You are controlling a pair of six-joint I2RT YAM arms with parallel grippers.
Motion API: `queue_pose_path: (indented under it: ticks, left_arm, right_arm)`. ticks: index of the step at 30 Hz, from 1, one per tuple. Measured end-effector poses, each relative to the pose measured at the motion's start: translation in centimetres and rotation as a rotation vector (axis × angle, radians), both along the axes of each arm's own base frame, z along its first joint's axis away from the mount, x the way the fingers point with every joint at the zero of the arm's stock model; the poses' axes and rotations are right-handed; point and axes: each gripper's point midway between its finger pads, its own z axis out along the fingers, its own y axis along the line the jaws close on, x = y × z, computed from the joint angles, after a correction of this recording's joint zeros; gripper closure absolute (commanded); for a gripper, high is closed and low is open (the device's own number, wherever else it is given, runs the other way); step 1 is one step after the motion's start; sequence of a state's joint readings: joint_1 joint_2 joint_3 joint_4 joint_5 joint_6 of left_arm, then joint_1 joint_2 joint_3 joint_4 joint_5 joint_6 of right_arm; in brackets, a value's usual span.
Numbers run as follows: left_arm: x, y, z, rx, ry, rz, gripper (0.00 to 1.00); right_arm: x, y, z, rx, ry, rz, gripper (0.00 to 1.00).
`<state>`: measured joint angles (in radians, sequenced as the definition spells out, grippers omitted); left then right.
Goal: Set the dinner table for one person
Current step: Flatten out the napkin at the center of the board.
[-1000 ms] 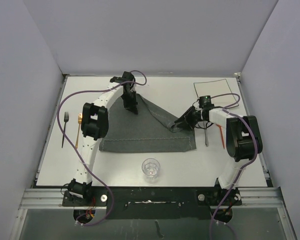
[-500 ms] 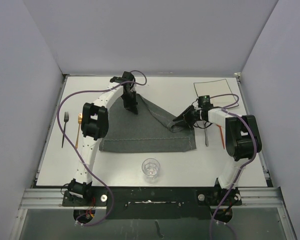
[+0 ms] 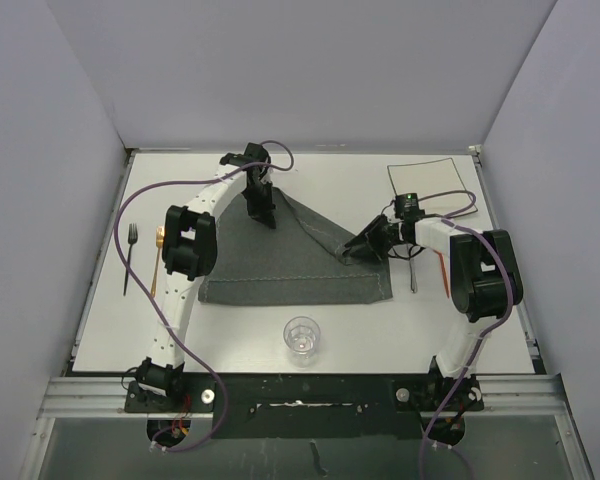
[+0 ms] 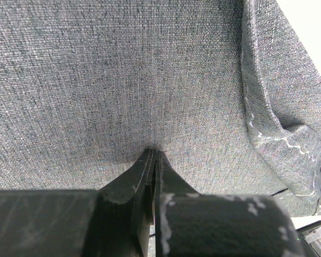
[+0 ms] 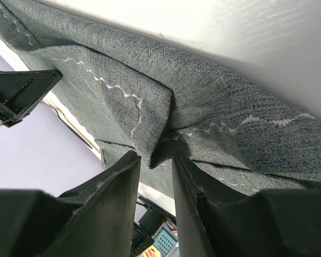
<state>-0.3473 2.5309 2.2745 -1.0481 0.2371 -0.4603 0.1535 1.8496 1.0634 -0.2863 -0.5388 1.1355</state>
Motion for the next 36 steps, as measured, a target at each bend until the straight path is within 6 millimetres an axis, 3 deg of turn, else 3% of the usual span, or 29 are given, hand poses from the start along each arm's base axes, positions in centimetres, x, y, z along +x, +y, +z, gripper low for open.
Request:
queue_pose_path:
  ticks: [10,19,23,28,33,36]
  left_arm:
    - [-0.1,0.0,-0.1,-0.001,0.003,-0.001,1.0]
    - [-0.1,0.0,-0.1,-0.001,0.003,-0.001,1.0]
    - [-0.1,0.0,-0.2,-0.007,0.005,-0.001,1.0]
    - [-0.1,0.0,-0.2,-0.008,0.005,-0.001,1.0]
    - [-0.1,0.0,-0.2,-0.011,0.005,-0.003,1.0]
    - [-0.1,0.0,-0.2,-0.012,0.005,-0.006,1.0]
  right_arm:
    - [-0.3,0.8,0.0,0.007,0.013,0.002,0.67]
    - [-0.9,1.7,-2.1,0.006,0.067,0.018,0.67]
    - [-0.7,1.7,-2.1,0.004,0.065,0.014,0.71]
    - [-0.1,1.5,-2.0,-0.018,0.054,0.004,0.77]
    - [0.9,1.3,-1.5,-0.059,0.023,0.006,0.96]
    - [1.5,1.1,-1.1,-0.086,0.0,0.012,1.0]
